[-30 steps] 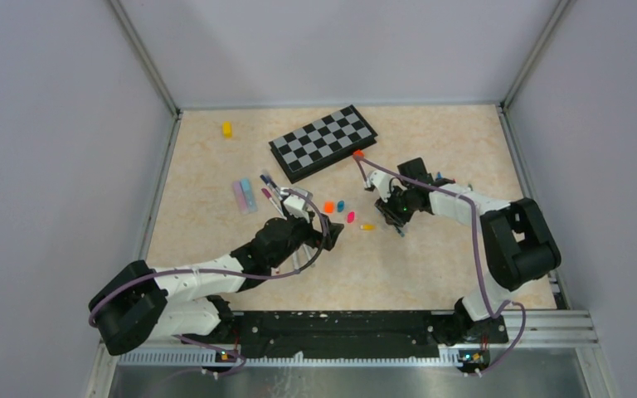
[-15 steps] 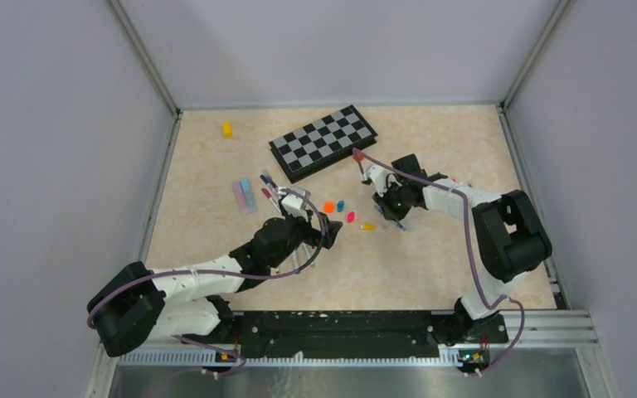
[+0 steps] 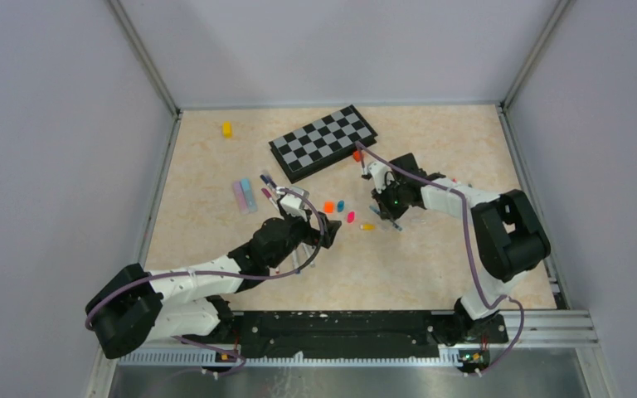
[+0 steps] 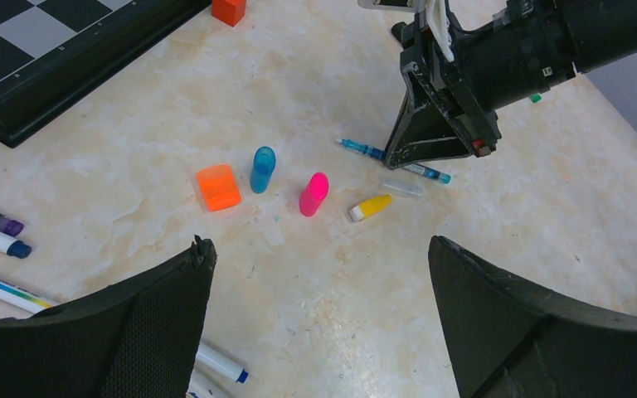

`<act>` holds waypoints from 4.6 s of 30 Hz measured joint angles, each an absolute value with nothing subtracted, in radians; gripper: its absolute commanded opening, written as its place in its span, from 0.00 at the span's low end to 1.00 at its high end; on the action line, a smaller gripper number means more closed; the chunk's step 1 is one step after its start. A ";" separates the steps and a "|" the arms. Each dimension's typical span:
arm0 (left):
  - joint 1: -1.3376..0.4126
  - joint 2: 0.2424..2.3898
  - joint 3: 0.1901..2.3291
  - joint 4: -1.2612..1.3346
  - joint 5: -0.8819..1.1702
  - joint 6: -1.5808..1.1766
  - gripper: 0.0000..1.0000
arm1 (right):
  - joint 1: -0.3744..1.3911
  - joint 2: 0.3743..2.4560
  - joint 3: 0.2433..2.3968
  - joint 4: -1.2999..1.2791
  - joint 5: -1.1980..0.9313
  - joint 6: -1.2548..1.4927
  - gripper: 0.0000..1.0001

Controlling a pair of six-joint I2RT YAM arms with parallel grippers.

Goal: Open the pen caps
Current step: Pick up the pen from the center of the board, then place the pen at the center of the board, then pick up the pen from the center of the board.

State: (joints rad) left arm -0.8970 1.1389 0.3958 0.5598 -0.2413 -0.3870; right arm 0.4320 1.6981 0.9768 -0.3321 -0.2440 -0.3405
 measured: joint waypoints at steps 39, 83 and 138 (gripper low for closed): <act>-0.897 1.053 0.349 0.575 -0.250 -0.377 0.99 | -0.296 1.593 0.926 -0.300 -0.332 -0.361 0.00; -0.833 1.003 0.509 0.055 -0.237 -0.493 0.81 | -0.180 1.238 0.862 -0.400 -0.936 -0.432 0.45; -0.718 1.630 0.956 -0.596 -0.207 -0.896 0.27 | -0.015 1.354 0.859 -0.484 -0.880 -0.508 0.45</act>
